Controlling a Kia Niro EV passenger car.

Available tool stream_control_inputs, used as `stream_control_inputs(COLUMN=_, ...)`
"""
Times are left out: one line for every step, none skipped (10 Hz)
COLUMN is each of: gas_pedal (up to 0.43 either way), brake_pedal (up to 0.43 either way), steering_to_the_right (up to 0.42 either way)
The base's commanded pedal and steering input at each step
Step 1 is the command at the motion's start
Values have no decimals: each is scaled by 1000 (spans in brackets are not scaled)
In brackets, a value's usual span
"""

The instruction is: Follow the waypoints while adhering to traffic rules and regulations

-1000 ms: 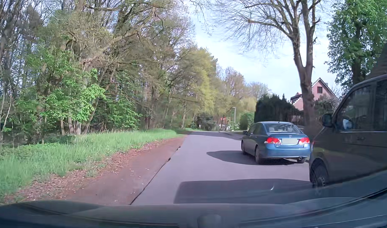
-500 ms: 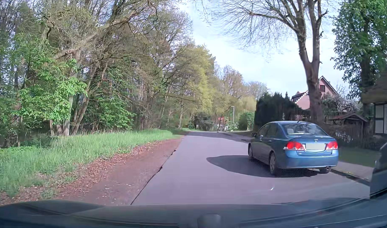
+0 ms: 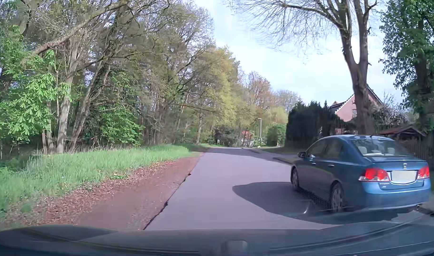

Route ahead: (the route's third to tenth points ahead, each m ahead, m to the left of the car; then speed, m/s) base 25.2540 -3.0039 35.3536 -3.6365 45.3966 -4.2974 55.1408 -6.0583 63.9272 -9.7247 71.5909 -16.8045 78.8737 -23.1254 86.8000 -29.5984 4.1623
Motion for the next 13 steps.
stream_control_inputs(gas_pedal=47, brake_pedal=0, steering_to_the_right=15)
stream_control_inputs(gas_pedal=47, brake_pedal=0, steering_to_the_right=11)
stream_control_inputs(gas_pedal=47, brake_pedal=0, steering_to_the_right=8)
stream_control_inputs(gas_pedal=47, brake_pedal=0, steering_to_the_right=7)
stream_control_inputs(gas_pedal=47, brake_pedal=0, steering_to_the_right=6)
stream_control_inputs(gas_pedal=47, brake_pedal=0, steering_to_the_right=1)
stream_control_inputs(gas_pedal=47, brake_pedal=0, steering_to_the_right=0)
stream_control_inputs(gas_pedal=47, brake_pedal=0, steering_to_the_right=1)
stream_control_inputs(gas_pedal=47, brake_pedal=0, steering_to_the_right=2)
stream_control_inputs(gas_pedal=47, brake_pedal=0, steering_to_the_right=4)
stream_control_inputs(gas_pedal=47, brake_pedal=0, steering_to_the_right=10)
stream_control_inputs(gas_pedal=47, brake_pedal=0, steering_to_the_right=20)
stream_control_inputs(gas_pedal=47, brake_pedal=0, steering_to_the_right=28)
